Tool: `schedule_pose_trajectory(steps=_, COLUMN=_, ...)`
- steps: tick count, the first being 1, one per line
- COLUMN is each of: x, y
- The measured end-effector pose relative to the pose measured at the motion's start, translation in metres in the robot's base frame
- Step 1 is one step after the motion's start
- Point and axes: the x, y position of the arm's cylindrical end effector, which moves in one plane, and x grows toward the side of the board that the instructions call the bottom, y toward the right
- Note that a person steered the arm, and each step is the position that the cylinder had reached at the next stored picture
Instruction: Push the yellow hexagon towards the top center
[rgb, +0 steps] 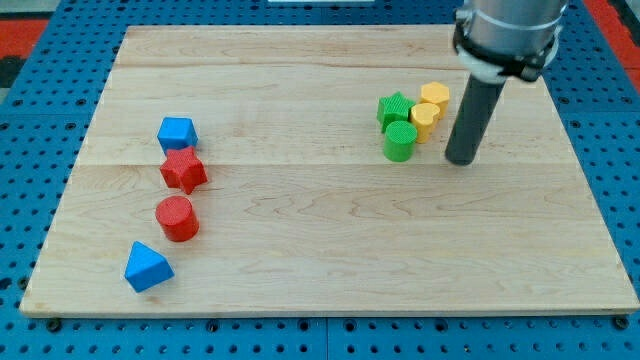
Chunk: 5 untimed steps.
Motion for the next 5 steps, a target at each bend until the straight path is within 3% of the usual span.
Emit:
schedule_pose_trajectory(steps=3, x=-0.102, y=-0.025)
schedule_pose_trajectory(steps=4, x=-0.111, y=-0.03)
schedule_pose_trajectory(steps=5, x=-0.087, y=-0.002)
